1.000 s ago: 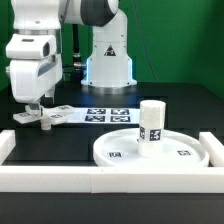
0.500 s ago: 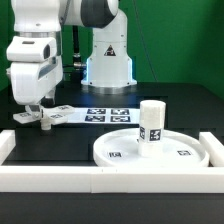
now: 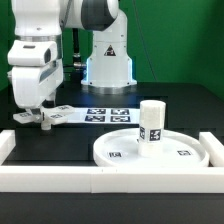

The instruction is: Assemble round table

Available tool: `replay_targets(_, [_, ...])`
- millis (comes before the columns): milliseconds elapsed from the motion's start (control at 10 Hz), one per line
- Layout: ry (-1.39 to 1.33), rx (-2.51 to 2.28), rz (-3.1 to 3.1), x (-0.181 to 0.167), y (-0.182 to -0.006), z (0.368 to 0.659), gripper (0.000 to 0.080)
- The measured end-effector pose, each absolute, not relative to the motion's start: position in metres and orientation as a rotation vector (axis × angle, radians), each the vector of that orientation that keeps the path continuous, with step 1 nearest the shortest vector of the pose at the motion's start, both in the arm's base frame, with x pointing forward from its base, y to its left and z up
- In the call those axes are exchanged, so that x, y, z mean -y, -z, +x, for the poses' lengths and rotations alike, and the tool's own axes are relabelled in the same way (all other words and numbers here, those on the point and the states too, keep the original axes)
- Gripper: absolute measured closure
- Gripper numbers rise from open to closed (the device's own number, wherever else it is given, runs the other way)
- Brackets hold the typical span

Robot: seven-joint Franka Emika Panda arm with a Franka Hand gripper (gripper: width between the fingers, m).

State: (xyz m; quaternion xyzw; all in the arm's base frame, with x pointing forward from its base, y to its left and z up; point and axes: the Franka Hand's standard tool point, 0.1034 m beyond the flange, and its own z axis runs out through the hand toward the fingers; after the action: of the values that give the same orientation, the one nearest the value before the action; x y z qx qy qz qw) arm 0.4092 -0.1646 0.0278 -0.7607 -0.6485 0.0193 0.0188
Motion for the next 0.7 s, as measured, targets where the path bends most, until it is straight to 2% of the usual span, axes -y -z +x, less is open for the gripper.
replay_targets(400, [-0.066, 2.004, -2.362, 0.166, -0.0247, 0.406, 0.015])
replay_targets(600, [-0.067, 1.999, -2.366, 0.1677, -0.0246, 0.4054, 0.0359])
replay_targets(700, [-0.067, 1.998, -2.367, 0.168, -0.0246, 0.4052, 0.0359])
